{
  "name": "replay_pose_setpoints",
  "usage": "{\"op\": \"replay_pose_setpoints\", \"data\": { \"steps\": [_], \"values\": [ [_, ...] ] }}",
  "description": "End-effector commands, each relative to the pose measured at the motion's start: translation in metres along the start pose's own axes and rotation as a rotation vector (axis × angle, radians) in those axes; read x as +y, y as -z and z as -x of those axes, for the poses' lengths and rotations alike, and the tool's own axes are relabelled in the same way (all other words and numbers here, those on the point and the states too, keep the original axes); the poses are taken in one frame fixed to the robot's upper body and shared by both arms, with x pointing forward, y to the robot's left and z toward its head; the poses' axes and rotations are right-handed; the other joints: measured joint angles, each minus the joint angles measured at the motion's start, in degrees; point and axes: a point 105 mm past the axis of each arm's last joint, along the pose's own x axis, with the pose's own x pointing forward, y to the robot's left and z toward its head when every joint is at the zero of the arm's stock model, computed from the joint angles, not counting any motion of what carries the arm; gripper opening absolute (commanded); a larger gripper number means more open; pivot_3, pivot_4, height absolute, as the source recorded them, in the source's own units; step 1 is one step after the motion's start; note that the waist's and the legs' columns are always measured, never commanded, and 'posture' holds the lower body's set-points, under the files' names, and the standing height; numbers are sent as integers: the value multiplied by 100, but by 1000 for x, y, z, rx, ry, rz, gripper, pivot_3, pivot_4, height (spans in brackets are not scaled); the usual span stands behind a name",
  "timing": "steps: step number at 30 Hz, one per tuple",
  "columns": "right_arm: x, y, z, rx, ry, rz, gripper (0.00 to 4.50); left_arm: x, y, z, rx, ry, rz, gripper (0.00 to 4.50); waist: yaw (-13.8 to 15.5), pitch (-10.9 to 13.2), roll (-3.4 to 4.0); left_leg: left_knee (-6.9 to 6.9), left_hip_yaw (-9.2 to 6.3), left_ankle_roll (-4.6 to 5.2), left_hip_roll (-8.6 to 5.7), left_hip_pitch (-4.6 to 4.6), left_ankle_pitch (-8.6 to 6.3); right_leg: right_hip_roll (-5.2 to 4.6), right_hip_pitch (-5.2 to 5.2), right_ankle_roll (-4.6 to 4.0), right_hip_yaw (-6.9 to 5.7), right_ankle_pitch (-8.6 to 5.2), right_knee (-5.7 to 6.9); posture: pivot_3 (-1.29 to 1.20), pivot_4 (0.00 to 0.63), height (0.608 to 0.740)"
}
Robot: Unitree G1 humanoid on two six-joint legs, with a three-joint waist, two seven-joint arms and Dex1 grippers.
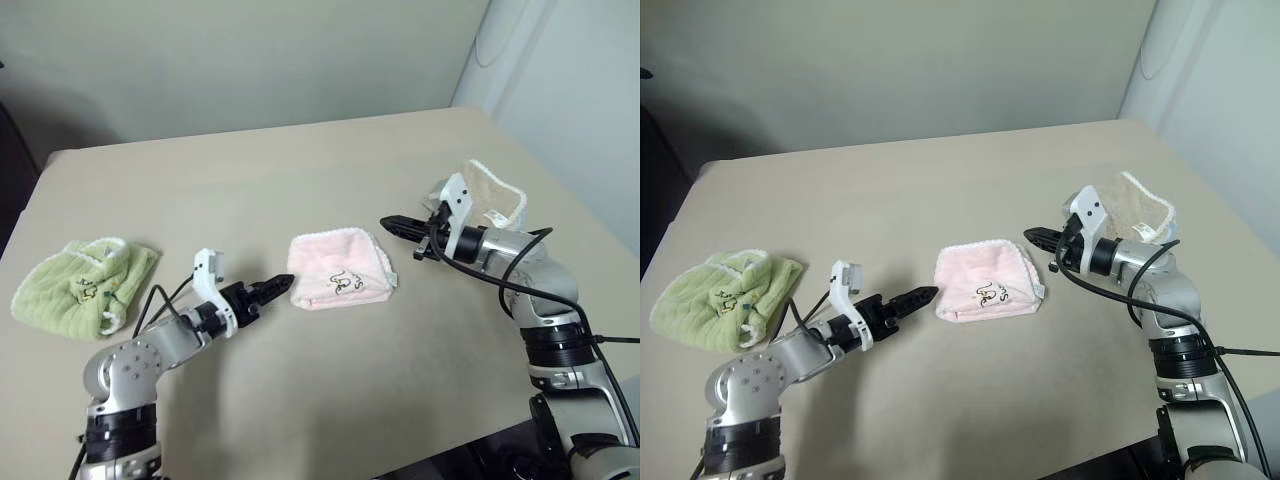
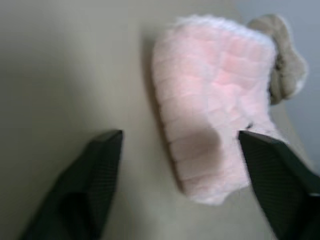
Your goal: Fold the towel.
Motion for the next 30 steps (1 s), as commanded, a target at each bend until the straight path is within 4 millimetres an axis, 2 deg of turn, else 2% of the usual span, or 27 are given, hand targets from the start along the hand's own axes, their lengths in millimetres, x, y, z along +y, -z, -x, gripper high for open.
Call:
{"op": "replay_pose_setpoints", "data": {
  "steps": [1,6,9,13,17,21,30],
  "values": [
    [-1,-12,0,-44,18,37,0,-8,12,-18,71,47,41,4479,11,0,0,2,0,1,-4,0,1,-3,1,2,0,1,0,0,150,740],
    [0,-13,0,-54,31,33,0,-22,22,-44,140,97,52,4479,37,0,0,8,1,8,-19,-4,3,-21,4,18,0,-3,-4,0,150,740],
    [-1,-14,0,-62,39,33,0,-39,32,-57,188,153,44,4479,40,0,0,14,1,13,-25,-7,3,-27,6,26,0,-4,-6,0,150,740],
    [0,-15,0,-65,46,35,0,-52,42,-66,237,193,21,4479,45,0,0,17,1,19,-30,-8,2,-30,11,34,1,-7,-10,0,150,740],
    [1,-14,-1,-67,47,36,0,-52,40,-70,233,190,26,4479,52,0,0,17,0,21,-33,-8,1,-32,13,38,1,-9,-10,0,150,740],
    [1,-14,-3,-66,50,39,0,-53,34,-69,201,200,31,3613,61,0,0,18,-1,26,-38,-9,2,-36,14,43,2,-8,-10,0,150,740],
    [-1,-15,-5,-71,58,48,0,-50,34,-65,175,181,36,238,55,1,0,1,0,25,-38,-12,2,-33,0,43,6,-7,-12,0,150,740]
  ]
}}
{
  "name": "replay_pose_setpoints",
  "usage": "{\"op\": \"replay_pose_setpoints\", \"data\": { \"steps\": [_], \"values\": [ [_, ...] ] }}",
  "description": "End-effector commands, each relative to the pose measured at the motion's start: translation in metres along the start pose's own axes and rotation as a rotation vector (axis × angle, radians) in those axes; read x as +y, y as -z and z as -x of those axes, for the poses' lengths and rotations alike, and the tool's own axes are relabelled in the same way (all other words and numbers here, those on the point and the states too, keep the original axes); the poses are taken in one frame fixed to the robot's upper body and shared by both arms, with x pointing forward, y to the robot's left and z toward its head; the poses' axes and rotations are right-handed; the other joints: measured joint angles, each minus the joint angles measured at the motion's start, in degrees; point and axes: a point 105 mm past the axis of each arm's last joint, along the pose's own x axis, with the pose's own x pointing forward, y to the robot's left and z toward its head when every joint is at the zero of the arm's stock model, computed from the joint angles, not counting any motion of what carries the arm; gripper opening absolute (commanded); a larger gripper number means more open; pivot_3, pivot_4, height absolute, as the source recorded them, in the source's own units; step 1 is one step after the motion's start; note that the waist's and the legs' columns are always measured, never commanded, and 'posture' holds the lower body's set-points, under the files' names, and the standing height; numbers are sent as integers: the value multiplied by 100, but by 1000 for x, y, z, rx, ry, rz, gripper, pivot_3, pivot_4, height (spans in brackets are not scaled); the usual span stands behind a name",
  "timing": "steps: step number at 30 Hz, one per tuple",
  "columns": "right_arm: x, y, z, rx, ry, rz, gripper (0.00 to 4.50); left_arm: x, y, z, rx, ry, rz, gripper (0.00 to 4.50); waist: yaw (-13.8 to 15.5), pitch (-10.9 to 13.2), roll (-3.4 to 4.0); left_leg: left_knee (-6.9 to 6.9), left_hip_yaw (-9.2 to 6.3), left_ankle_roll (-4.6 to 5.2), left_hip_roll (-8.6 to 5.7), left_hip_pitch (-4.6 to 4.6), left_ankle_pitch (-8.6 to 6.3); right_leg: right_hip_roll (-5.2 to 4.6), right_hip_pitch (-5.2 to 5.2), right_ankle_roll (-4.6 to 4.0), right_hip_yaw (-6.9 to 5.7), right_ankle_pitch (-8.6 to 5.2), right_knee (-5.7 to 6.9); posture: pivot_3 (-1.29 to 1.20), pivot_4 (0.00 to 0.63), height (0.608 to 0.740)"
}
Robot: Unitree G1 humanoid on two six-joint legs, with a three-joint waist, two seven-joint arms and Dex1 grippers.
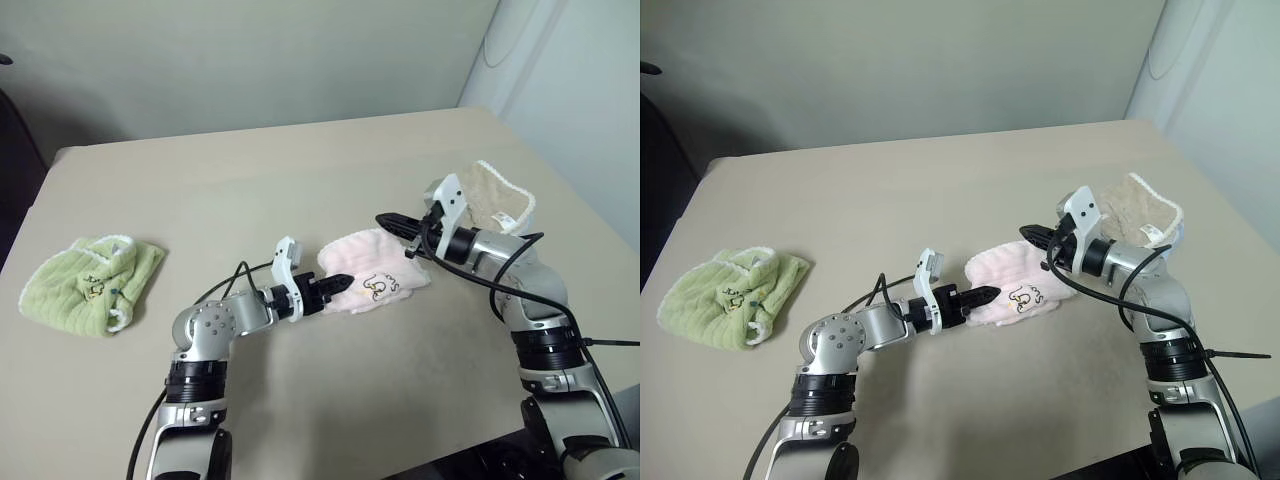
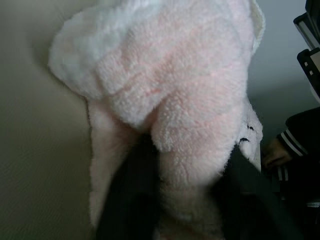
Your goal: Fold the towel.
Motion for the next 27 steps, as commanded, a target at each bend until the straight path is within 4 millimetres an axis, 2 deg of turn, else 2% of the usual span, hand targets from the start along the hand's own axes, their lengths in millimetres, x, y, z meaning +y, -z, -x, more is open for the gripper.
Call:
{"op": "replay_pose_setpoints", "data": {
  "steps": [1,5,7,10,11,14,15,18,20,22,24,27],
  "values": [
    [-1,-15,-1,-46,11,46,0,-3,1,1,-17,8,-1,28,0,0,0,-1,1,0,0,0,0,0,-1,0,1,0,0,0,150,740],
    [-4,-17,0,-52,22,51,0,-2,-1,3,-60,1,18,28,-1,0,0,-1,1,0,0,0,0,0,0,0,3,0,-3,0,150,740],
    [-8,-21,1,-72,46,50,0,-5,-11,6,-123,4,19,28,-5,0,0,-1,2,0,0,0,0,0,0,0,3,0,-4,0,150,740],
    [-24,-34,6,-123,117,40,0,-10,-45,21,-281,3,8,28,-20,2,-1,-1,2,0,0,0,0,0,-1,-1,3,1,-2,0,150,740],
    [-31,-38,9,-138,143,38,0,-13,-65,31,-369,-2,-4,28,-22,4,-3,0,2,1,0,0,1,1,-3,-3,3,2,1,0,150,740],
    [-45,-44,13,-159,197,37,0,-21,-115,70,-569,-24,-48,28,-36,8,-11,-1,1,5,3,0,8,4,-6,-11,3,7,8,0,150,740],
    [-47,-44,14,-158,203,37,0,-24,-135,92,-637,-57,-88,28,-43,9,-12,-3,1,4,6,1,9,6,-7,-14,3,9,8,0,150,740],
    [-50,-42,13,-156,204,37,0,-25,-168,140,-757,-159,-160,28,-85,9,-12,-17,1,-2,10,3,12,11,-12,-17,3,10,5,0,150,740],
    [-47,-39,9,-156,191,34,0,-19,-188,186,-849,-269,-204,28,-123,9,-12,-25,2,-8,10,2,16,11,-18,-18,5,9,-2,0,150,740],
    [-44,-38,5,-160,173,28,0,-8,-194,227,-898,-395,-240,28,-147,9,-12,-34,2,-16,10,-5,20,12,-30,-21,7,6,-10,0,150,740],
    [-42,-38,2,-165,162,24,0,7,-189,256,-900,-515,-255,28,-159,9,-11,-41,1,-19,10,-14,22,12,-44,-24,6,5,-20,0,150,740],
    [-41,-37,-2,-166,153,22,0,43,-158,296,-880,-690,-208,28,-187,8,-9,-56,2,-19,9,-16,22,9,-49,-26,5,2,-43,0,150,740]
  ]
}}
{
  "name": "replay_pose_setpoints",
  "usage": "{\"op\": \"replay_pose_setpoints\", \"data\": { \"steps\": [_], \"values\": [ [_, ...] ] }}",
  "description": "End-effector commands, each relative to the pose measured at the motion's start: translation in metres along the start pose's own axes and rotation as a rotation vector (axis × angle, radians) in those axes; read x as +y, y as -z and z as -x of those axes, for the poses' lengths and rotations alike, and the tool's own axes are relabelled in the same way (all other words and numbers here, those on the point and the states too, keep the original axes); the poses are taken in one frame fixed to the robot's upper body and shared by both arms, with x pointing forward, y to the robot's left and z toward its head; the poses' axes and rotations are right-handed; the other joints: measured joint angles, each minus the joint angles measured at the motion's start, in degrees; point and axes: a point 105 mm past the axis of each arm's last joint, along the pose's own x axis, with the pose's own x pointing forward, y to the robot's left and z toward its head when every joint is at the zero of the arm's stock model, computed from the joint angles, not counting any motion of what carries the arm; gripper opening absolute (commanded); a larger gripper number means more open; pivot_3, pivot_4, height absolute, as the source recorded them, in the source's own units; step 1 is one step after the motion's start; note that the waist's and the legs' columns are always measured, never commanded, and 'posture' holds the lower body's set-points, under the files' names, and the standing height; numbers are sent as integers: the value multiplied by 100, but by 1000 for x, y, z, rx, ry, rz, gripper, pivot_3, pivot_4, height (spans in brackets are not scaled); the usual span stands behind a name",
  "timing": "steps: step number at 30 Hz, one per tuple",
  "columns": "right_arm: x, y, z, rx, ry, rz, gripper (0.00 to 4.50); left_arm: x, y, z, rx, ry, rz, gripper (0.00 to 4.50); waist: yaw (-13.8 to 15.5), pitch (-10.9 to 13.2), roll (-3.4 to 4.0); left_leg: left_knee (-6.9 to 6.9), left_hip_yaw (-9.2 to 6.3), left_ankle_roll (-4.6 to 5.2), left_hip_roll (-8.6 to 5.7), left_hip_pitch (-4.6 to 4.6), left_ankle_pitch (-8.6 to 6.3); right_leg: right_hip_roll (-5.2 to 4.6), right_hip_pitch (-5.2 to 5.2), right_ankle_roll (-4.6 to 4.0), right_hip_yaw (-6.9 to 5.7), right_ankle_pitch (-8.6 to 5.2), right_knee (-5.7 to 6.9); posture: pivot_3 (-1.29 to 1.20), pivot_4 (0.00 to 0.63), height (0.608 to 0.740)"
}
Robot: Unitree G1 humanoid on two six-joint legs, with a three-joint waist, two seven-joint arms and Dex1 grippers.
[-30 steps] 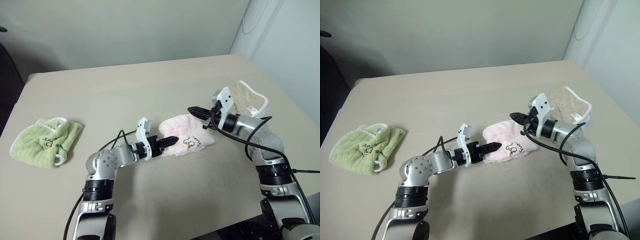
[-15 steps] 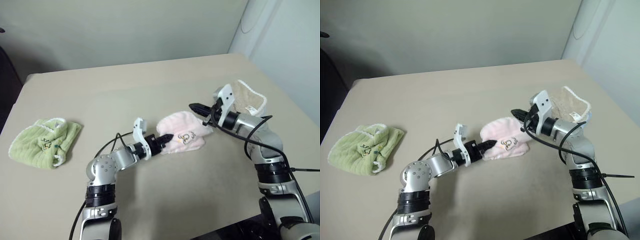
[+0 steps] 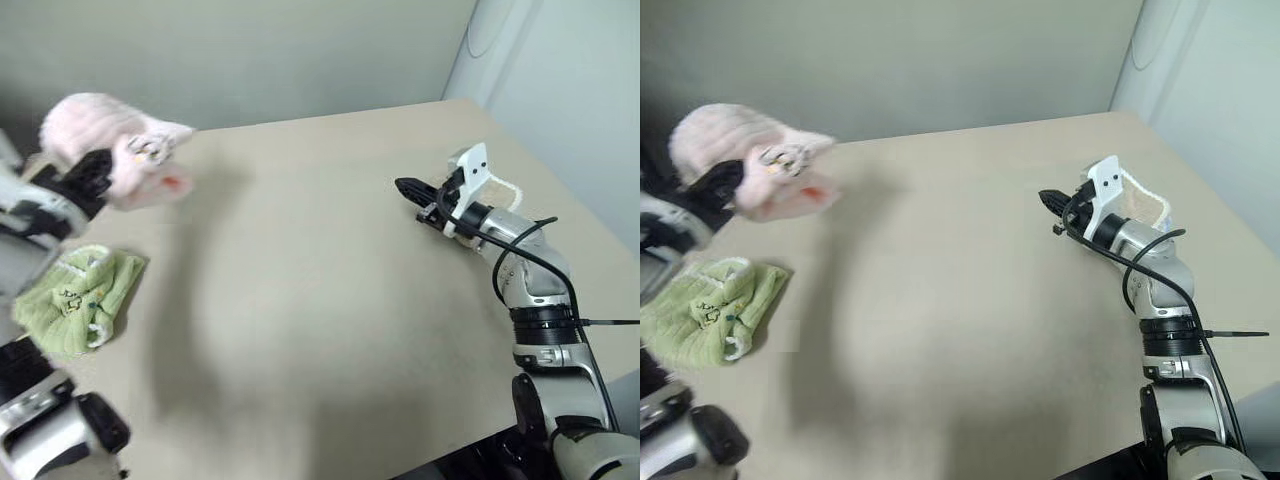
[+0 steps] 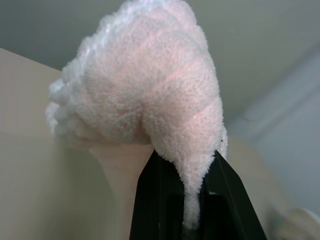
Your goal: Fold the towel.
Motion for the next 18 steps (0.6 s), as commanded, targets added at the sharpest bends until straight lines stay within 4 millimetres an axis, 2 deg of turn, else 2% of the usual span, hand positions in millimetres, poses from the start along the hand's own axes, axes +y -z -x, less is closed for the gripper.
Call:
{"op": "replay_pose_setpoints", "data": {
  "steps": [1,4,5,8,9,13,18],
  "values": [
    [2,-13,-3,-46,-17,39,0,45,3,29,-8,-128,-16,28,-24,-1,1,-11,2,0,-1,0,0,-2,-1,0,1,0,-10,0,150,740],
    [3,-11,-4,-43,-23,34,0,93,40,63,35,-282,65,28,-29,-2,-11,-21,-1,-1,2,-21,0,-3,-19,-3,-6,1,-25,0,150,740],
    [3,-10,-4,-41,-26,34,0,104,53,72,56,-317,87,28,-25,-2,-12,-18,0,-1,1,-28,-1,-5,-22,-3,-7,1,-23,0,150,740],
    [4,-10,-6,-39,-36,35,0,114,78,83,84,-352,125,28,6,-3,-17,-15,-3,0,2,-33,-1,-6,-23,-3,-11,1,-23,0,150,740],
    [5,-11,-6,-39,-40,36,0,115,83,85,73,-351,148,629,12,-3,-16,-14,-7,1,2,-33,-2,-6,-23,-6,-13,3,-21,0,150,740],
    [7,-11,-6,-34,-52,42,0,113,84,86,38,-337,174,1987,-11,-2,-14,-9,-5,4,2,-22,-3,-5,-17,-20,-13,21,0,0,150,740],
    [12,-9,-5,-28,-63,37,0,110,74,90,-23,-312,181,3763,-55,-1,-14,18,-4,8,5,12,-6,-1,4,-29,-12,26,42,0,150,740]
  ]
}}
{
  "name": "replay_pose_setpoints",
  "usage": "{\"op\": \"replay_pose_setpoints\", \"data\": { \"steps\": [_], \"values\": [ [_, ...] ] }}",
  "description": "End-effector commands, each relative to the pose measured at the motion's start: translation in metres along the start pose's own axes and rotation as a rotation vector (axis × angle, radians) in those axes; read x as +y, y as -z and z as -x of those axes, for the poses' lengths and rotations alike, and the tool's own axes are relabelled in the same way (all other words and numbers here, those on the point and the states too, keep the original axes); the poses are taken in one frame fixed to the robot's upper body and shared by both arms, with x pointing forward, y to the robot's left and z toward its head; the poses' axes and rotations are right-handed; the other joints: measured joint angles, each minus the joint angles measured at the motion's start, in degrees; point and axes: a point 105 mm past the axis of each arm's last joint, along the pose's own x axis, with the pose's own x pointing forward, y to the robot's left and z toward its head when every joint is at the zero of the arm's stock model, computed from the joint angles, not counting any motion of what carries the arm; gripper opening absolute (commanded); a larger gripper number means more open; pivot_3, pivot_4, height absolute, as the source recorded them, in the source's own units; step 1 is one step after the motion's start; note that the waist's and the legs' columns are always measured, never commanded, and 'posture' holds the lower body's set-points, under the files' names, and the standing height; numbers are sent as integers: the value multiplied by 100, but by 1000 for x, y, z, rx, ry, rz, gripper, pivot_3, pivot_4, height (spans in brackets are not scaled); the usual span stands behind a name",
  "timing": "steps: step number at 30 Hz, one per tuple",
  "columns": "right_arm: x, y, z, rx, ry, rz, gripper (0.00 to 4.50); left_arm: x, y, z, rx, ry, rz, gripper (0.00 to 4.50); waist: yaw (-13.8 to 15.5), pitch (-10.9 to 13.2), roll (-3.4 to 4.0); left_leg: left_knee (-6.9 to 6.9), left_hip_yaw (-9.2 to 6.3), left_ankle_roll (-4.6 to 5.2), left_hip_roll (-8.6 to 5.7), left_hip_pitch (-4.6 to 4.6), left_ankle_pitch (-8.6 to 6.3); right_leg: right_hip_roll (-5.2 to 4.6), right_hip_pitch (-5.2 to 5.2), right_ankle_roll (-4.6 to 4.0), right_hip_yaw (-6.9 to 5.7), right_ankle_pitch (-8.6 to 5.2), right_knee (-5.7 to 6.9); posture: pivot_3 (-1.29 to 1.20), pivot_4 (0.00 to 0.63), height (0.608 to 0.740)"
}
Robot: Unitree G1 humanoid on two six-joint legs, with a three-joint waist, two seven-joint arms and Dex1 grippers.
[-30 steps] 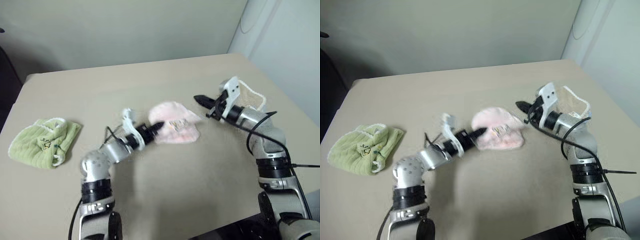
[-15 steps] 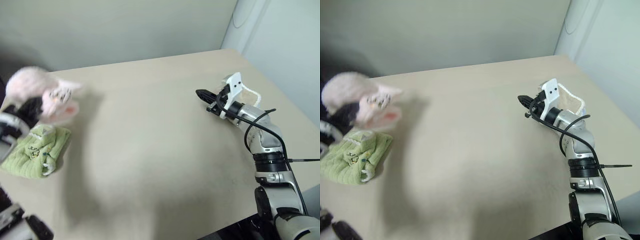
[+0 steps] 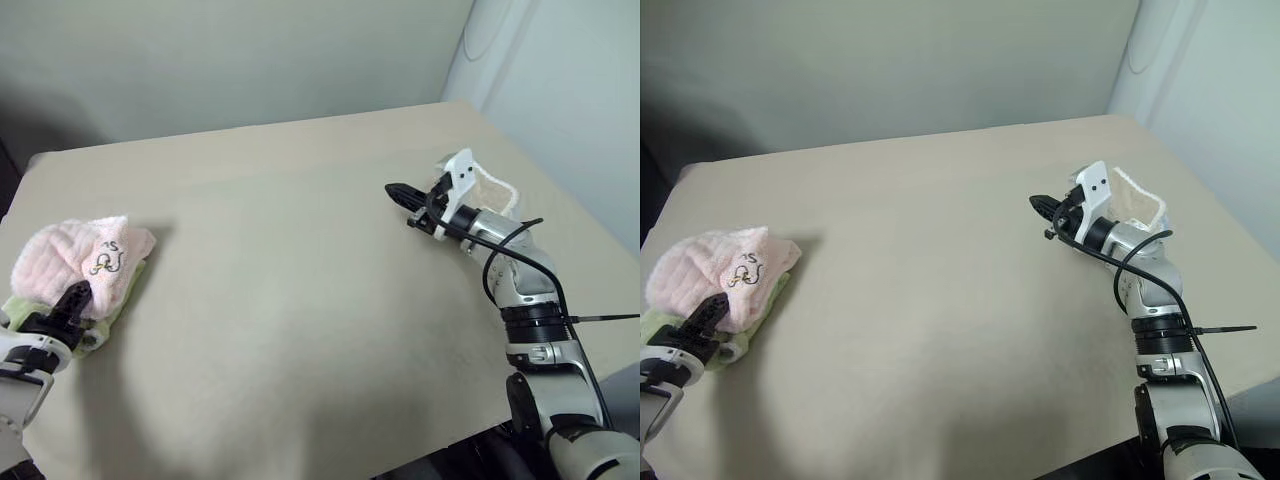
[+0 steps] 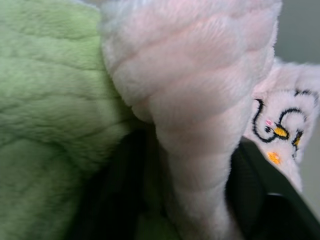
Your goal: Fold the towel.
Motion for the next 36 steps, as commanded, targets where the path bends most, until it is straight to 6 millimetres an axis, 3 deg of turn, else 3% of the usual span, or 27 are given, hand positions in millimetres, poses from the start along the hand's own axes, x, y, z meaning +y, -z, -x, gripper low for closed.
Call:
{"op": "replay_pose_setpoints", "data": {
  "steps": [1,2,6,10,13,16,18,22,25,29,31,36],
  "values": [
    [5,-16,2,-39,-26,42,0,0,-16,12,-80,9,-2,4069,-33,0,0,1,1,1,0,4,-1,1,2,-2,0,-1,3,0,150,740],
    [6,-15,2,-39,-27,40,0,-1,-20,15,-100,15,-3,4487,-49,0,-1,2,1,1,0,4,-1,1,2,-3,0,-1,5,0,150,740],
    [9,-14,1,-37,-32,36,0,4,-36,29,-163,-29,-51,4487,-87,-1,-1,0,0,-4,3,3,-1,6,-2,-8,1,-5,4,0,150,740],
    [9,-14,0,-35,-39,32,0,-11,-70,50,-330,19,-90,4487,-85,0,-3,-2,-1,-7,7,-2,-3,11,-6,-9,0,-10,1,0,150,740],
    [10,-14,-2,-31,-45,30,0,-34,-96,68,-455,121,-114,4487,-82,0,-3,-1,-2,-7,7,-1,-4,11,-4,-9,0,-10,2,0,150,740],
    [9,-13,-3,-24,-53,29,0,-69,-103,76,-441,228,-280,4487,-84,0,-8,4,-2,-7,7,-2,-5,11,-1,-9,0,-10,2,0,150,740],
    [9,-11,-2,-13,-72,24,0,-96,-91,75,-348,316,-434,4487,-76,0,-8,6,-2,-6,7,-1,-6,11,-1,-9,0,-10,2,0,150,740],
    [11,-5,6,26,-122,31,0,-144,-22,60,-64,502,-733,4487,-7,6,4,11,-2,2,0,-1,-13,4,1,-8,-1,-11,-3,0,150,740],
    [9,5,13,69,-127,34,0,-161,37,47,93,636,-830,4487,3,6,7,16,-3,12,1,-1,-18,3,1,-10,-1,-10,-1,0,150,740],
    [4,21,31,133,-104,50,0,-174,86,34,182,741,-821,4487,-4,3,0,15,-2,7,8,-5,-25,7,-3,-13,-6,-9,4,0,150,740],
    [-2,29,45,170,-76,56,0,-174,97,29,200,752,-791,4487,-2,3,1,8,-1,2,11,-7,-28,9,-6,-13,-7,-9,4,0,150,740],
    [-15,48,75,254,-1,71,0,-167,103,22,223,753,-786,4487,-35,3,1,-1,0,-6,20,-6,-35,19,-7,-15,-3,-15,1,0,150,740]
  ]
}}
